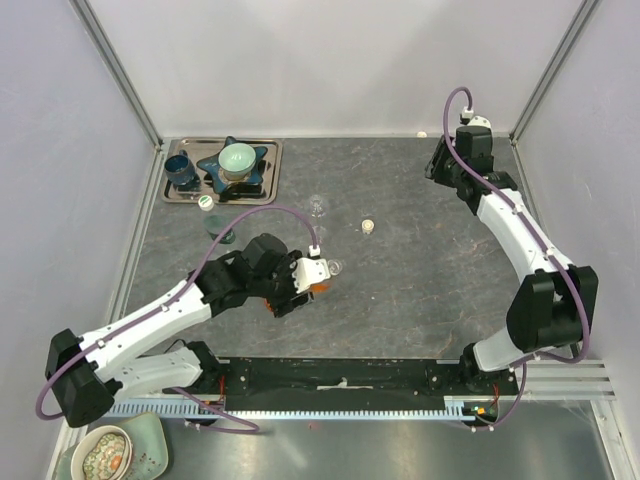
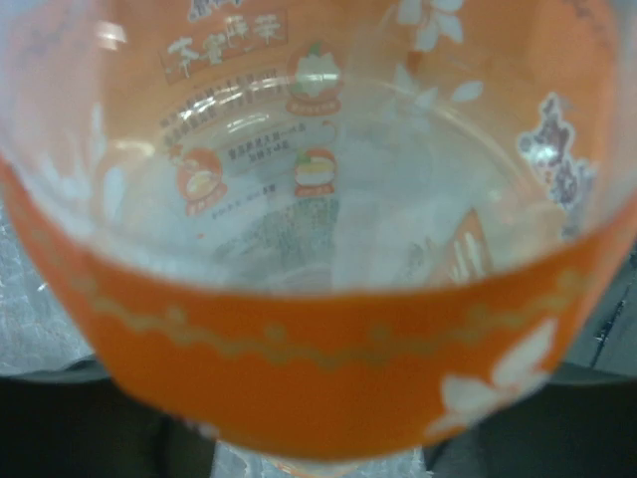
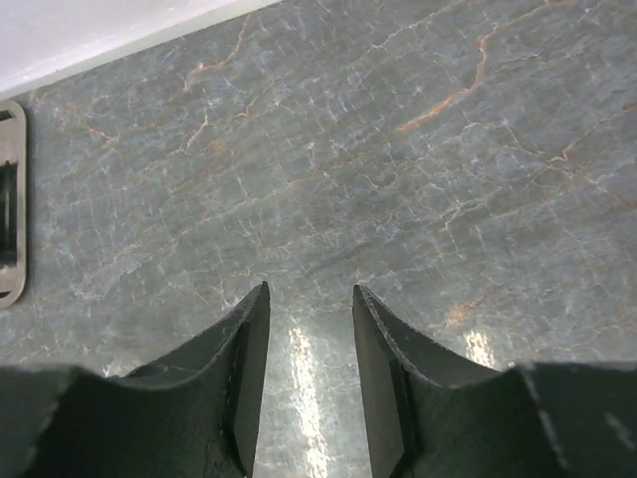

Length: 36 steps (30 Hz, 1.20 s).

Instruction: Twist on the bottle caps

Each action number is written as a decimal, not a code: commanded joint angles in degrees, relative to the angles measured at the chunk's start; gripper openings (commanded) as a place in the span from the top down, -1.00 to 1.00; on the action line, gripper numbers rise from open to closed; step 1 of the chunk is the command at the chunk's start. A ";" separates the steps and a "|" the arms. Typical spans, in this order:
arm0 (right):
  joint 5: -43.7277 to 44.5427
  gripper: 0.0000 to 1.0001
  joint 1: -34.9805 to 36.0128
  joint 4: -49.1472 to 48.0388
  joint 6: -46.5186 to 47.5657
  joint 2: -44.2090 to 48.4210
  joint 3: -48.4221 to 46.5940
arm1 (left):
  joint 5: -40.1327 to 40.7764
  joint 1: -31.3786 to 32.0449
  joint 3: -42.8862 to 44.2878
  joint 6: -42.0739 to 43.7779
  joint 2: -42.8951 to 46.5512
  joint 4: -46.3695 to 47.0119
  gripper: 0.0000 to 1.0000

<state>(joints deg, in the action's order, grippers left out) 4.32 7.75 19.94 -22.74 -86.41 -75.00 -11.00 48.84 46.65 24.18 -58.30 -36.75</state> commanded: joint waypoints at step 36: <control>5.36 -0.11 -2.56 -8.50 8.15 -61.77 -63.26 | 3.01 -2.43 14.44 -0.98 1.35 0.00 -0.90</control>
<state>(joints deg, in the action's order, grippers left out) 9.37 5.74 22.52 -16.03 -149.32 -140.25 -8.03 48.21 61.95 23.64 -58.04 -37.04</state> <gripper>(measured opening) 0.558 0.945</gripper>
